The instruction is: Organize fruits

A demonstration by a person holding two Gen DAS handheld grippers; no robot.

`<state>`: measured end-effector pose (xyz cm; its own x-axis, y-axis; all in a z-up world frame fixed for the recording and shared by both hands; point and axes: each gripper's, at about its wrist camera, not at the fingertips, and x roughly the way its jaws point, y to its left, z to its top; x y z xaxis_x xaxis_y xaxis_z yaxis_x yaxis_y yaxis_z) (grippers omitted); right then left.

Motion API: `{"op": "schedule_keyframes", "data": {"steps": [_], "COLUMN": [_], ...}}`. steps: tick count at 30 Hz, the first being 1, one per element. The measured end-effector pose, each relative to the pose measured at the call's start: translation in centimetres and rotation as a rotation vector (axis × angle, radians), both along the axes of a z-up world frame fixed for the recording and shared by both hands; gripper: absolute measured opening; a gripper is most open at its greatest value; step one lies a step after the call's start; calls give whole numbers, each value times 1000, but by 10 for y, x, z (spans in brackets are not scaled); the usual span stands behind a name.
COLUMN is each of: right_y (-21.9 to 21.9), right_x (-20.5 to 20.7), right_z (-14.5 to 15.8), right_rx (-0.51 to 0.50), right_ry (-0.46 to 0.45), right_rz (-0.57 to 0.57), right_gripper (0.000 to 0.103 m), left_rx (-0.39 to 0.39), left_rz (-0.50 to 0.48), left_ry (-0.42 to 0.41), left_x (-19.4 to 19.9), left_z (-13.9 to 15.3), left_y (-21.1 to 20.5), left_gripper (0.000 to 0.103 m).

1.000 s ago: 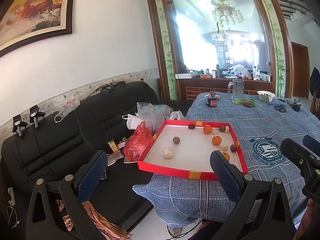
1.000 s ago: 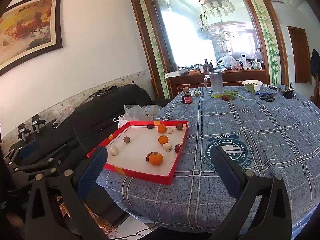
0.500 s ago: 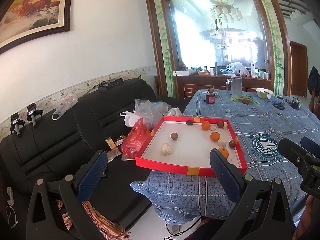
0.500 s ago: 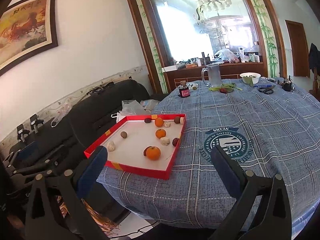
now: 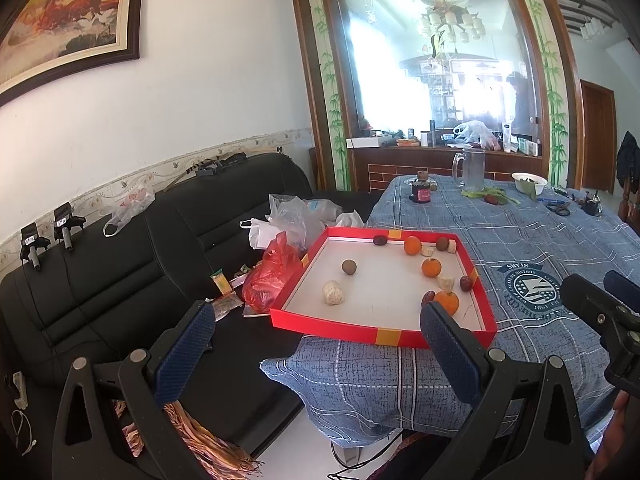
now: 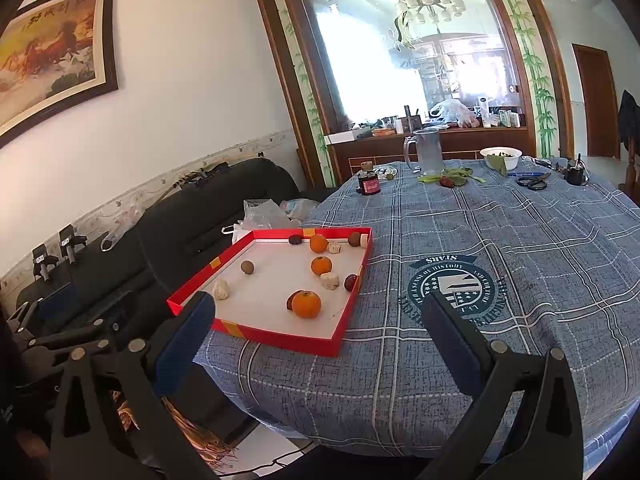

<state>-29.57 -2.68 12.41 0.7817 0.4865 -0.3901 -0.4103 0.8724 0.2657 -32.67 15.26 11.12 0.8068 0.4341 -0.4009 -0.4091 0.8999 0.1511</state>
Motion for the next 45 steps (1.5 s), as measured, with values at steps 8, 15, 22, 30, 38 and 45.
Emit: {"op": "schedule_keyframes", "data": {"steps": [8, 15, 22, 30, 38, 45], "right_y": [1, 11, 21, 43, 68, 75], "right_x": [0, 17, 59, 85, 112, 137], "right_z": [0, 15, 31, 26, 22, 8], "right_rx": [-1, -13, 15, -46, -102, -124], "right_ry": [0, -49, -53, -68, -79, -68], "right_rz": [1, 16, 10, 30, 84, 118], "right_gripper": [103, 103, 103, 103, 103, 103], "left_rx": [-23, 38, 31, -9, -29, -57], "left_rz": [-13, 22, 61, 105, 155, 217], "left_ry": [16, -3, 23, 97, 156, 221], "left_x": [2, 10, 38, 72, 103, 131], "left_z": [-3, 2, 4, -7, -12, -22], "left_y": [4, 3, 18, 39, 59, 71], "left_gripper": [102, 102, 103, 102, 103, 102]}}
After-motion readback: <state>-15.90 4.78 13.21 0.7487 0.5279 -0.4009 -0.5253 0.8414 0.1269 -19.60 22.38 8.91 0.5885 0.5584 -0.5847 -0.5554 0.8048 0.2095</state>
